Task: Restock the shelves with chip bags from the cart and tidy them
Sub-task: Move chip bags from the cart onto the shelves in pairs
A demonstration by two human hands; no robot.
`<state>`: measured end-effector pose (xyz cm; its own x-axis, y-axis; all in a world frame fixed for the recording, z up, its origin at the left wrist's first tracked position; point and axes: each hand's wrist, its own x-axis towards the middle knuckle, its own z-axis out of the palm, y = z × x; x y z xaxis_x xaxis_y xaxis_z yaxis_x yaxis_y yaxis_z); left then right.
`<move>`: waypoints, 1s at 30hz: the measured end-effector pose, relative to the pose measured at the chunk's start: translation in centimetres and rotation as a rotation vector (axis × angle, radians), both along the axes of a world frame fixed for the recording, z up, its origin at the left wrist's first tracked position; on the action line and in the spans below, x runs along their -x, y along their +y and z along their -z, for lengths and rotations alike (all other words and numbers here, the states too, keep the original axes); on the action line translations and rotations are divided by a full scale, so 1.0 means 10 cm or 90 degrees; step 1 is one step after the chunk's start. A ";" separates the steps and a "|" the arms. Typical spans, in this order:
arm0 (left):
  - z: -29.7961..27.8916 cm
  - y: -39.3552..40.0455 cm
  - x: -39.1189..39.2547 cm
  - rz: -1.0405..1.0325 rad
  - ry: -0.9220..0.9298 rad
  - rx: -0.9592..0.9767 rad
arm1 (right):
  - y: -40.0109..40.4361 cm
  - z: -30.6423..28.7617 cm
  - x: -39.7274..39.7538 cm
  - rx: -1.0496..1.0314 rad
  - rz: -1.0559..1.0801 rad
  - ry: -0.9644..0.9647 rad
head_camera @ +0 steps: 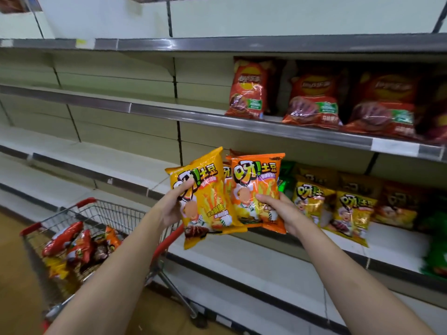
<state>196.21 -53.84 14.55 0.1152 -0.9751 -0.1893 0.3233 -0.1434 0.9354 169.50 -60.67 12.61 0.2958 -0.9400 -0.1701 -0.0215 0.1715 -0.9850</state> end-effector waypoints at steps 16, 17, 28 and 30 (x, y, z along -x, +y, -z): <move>0.39 0.16 0.32 0.049 -0.092 -0.178 | 0.33 0.47 0.24 -0.075 -0.052 0.065; 0.41 0.17 0.32 0.064 -0.089 -0.175 | 0.32 0.51 0.23 -0.080 -0.053 0.070; 0.54 -0.15 0.00 0.076 -0.112 -0.154 | -0.05 0.72 -0.09 -0.085 -0.034 0.057; 0.59 -0.33 -0.11 0.047 -0.097 -0.137 | -0.15 0.72 -0.17 -0.079 -0.021 0.048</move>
